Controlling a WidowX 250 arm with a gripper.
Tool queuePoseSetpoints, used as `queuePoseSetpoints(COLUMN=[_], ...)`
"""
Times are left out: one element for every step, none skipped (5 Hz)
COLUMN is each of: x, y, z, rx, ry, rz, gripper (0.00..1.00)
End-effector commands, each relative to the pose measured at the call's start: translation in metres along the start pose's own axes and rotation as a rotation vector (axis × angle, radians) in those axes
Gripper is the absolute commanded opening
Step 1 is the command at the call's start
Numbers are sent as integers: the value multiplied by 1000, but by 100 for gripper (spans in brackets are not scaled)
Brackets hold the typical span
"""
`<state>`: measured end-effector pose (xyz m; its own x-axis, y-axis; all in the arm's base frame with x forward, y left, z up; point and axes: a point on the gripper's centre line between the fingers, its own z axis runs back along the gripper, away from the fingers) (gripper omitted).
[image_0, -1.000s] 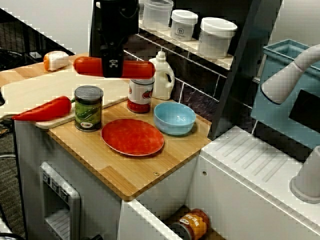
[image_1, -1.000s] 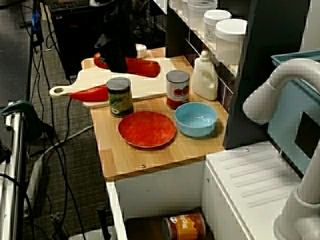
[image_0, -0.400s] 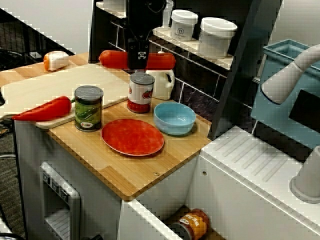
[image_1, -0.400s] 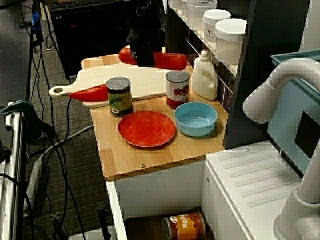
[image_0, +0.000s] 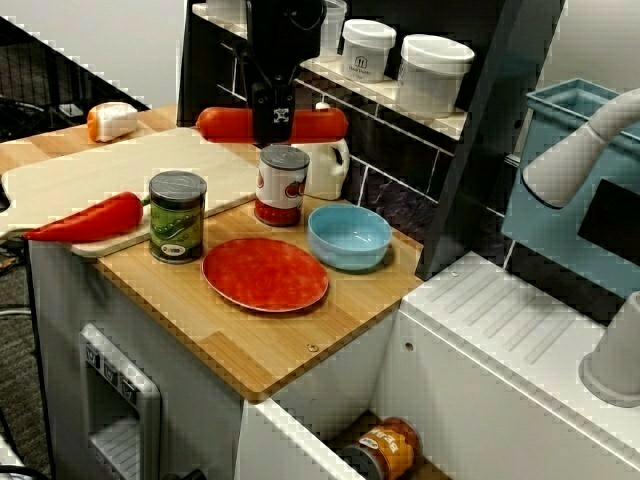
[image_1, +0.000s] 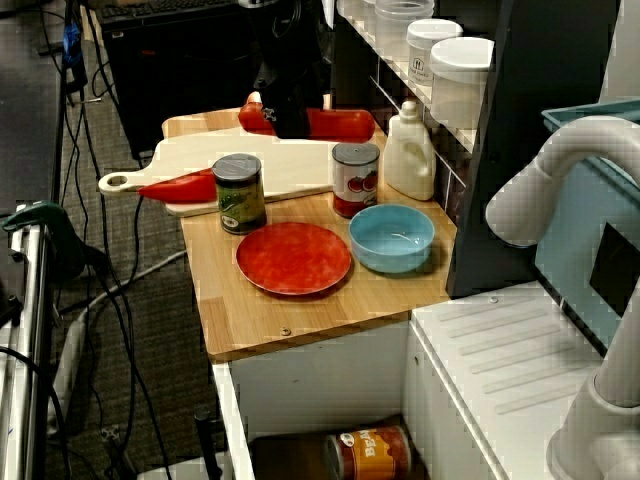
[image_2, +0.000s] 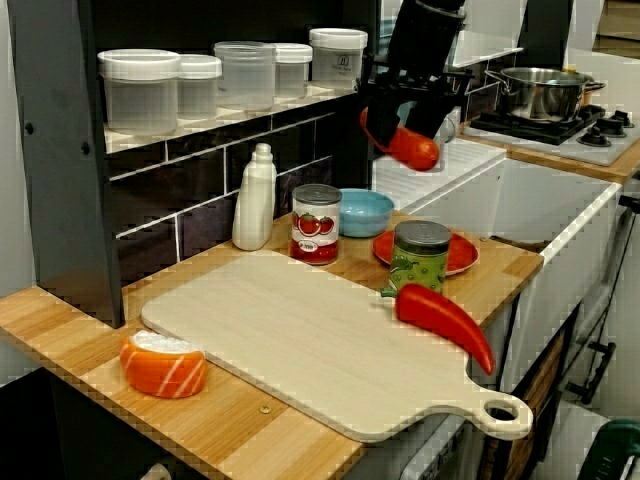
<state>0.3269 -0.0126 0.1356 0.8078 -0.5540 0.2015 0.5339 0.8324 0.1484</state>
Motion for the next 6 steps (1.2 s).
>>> queuePoseSetpoints(x=[3, 4, 6, 9, 12, 18], y=[1, -12, -23, -30, -34, -32], z=[6, -5, -16, -24, -29, -32], rx=[-13, -2, 8, 24, 30, 24], ry=[-33, -29, -32, -36, -33, -25], rz=[36, 38, 34, 40, 47, 58], gripper=[0, 0, 0, 0, 0, 0])
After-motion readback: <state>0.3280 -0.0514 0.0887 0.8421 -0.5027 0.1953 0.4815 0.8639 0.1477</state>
